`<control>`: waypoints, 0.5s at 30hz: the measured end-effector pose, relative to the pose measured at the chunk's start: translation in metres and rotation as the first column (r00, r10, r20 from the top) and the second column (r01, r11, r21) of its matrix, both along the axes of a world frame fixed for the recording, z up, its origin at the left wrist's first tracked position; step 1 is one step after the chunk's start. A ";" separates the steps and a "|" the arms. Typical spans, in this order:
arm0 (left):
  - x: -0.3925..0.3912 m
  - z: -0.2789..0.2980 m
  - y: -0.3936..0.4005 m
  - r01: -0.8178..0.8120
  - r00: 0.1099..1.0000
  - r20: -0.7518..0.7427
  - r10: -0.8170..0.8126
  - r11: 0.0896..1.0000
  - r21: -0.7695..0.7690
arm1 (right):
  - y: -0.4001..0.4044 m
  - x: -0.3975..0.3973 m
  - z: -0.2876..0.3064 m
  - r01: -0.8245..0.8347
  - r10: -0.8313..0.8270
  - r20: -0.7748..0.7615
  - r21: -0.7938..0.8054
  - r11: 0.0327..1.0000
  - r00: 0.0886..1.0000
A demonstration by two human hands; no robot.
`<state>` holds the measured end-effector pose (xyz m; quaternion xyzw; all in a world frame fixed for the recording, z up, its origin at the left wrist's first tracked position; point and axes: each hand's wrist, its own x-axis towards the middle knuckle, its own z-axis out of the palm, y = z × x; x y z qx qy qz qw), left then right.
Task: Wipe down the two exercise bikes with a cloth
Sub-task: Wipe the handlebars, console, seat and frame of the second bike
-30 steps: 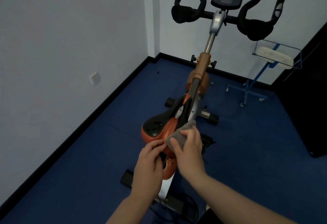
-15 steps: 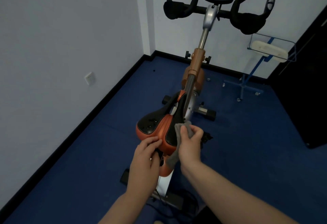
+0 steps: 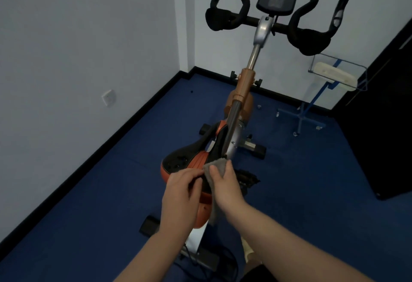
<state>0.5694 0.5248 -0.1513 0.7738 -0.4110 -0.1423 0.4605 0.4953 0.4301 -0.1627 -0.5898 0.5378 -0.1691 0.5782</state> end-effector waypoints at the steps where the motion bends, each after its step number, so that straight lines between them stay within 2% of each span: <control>1: -0.001 -0.001 -0.002 -0.032 0.999 0.011 0.032 0.999 0.003 | -0.013 0.002 0.004 0.017 -0.020 0.043 0.081 0.997 0.999; 3: -0.004 -0.005 -0.005 -0.091 0.995 0.043 0.091 0.996 0.002 | -0.026 0.009 0.008 0.028 -0.038 0.051 0.175 0.984 0.998; 6: -0.010 -0.009 -0.007 -0.175 0.983 0.058 0.176 0.984 -0.021 | -0.014 0.011 -0.002 -0.072 0.069 -0.137 -0.016 0.997 0.988; 7: -0.013 -0.009 -0.008 -0.209 0.975 0.064 0.211 0.977 -0.027 | -0.016 0.012 -0.005 -0.097 0.092 -0.142 -0.022 0.995 0.986; 11: -0.023 -0.007 -0.019 -0.334 0.938 0.089 0.335 0.942 -0.021 | -0.061 0.031 -0.004 -0.064 0.084 -0.151 0.132 0.989 0.985; 13: -0.025 -0.004 -0.025 -0.390 0.918 0.069 0.390 0.921 -0.009 | -0.060 0.033 -0.002 -0.091 0.108 -0.189 0.099 0.991 0.976; 15: -0.027 -0.001 -0.031 -0.435 0.899 0.058 0.434 0.900 0.004 | -0.048 0.025 -0.004 -0.138 0.147 -0.164 0.068 0.988 0.975</control>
